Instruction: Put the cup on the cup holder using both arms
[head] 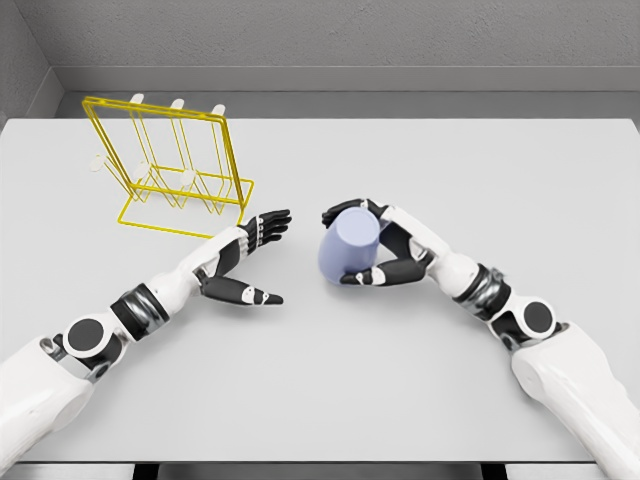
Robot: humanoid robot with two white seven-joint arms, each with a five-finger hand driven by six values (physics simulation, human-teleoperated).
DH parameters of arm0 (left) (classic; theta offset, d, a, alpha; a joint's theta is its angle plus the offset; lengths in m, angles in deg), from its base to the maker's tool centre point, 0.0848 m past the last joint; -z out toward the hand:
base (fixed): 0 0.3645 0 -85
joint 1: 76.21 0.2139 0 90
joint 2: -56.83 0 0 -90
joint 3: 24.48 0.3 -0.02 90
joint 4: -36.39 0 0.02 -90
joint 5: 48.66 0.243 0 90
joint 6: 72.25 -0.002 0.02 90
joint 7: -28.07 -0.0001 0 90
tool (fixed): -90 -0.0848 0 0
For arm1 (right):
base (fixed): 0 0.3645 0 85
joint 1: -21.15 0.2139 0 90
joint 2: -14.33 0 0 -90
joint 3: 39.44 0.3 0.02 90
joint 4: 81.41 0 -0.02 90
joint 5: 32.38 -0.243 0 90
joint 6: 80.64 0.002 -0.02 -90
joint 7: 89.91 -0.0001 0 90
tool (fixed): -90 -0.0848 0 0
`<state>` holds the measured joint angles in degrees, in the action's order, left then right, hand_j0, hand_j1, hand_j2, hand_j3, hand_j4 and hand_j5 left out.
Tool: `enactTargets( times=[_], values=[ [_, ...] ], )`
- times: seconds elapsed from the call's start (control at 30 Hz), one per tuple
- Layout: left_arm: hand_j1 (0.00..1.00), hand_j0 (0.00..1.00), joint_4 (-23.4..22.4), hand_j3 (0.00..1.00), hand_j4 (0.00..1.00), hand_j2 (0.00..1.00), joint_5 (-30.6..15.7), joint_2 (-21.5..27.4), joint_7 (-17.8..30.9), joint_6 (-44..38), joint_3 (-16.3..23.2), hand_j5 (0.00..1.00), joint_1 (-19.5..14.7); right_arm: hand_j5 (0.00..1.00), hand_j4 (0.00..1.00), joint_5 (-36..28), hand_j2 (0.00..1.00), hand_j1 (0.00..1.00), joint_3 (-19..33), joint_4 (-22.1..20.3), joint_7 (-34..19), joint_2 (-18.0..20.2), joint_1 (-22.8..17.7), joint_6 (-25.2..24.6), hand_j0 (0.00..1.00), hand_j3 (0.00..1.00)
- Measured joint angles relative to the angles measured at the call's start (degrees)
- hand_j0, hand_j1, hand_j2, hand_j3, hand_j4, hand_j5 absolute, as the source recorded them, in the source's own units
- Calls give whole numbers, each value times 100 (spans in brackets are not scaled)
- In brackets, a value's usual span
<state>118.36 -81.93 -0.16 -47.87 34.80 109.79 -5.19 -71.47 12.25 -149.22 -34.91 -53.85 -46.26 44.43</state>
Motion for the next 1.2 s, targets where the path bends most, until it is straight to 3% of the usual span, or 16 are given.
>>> enactTargets(
  times=[0.27, 0.43, 0.9, 1.1, 1.2],
  values=[
    [100, 100, 0, 100, 100, 100, -4, 4, 0, -4, -4, 100, 9, 73, 73, 20, 73, 73, -208, 260, 0, -275, 88, -2, 73, 73],
    [100, 100, 0, 100, 100, 100, -7, 15, 0, -4, -5, 100, 9, 99, 99, 24, 99, 99, -270, 300, 0, -320, 88, -2, 99, 99],
    [100, 100, 12, 100, 100, 100, -3, 17, 8, -4, -191, 100, 132, 100, 100, 23, 100, 100, -73, 341, 0, -166, 79, -3, 100, 100],
    [100, 100, 46, 100, 100, 100, -111, -31, 20, 13, -162, 100, 132, 100, 100, 24, 100, 100, 14, 387, 0, 282, 141, -1, 100, 100],
    [100, 100, 55, 100, 100, 100, -110, -117, 40, 29, -126, 100, 140, 100, 100, 11, 100, 100, 134, 384, 0, 613, 562, -4, 100, 100]
  ],
)
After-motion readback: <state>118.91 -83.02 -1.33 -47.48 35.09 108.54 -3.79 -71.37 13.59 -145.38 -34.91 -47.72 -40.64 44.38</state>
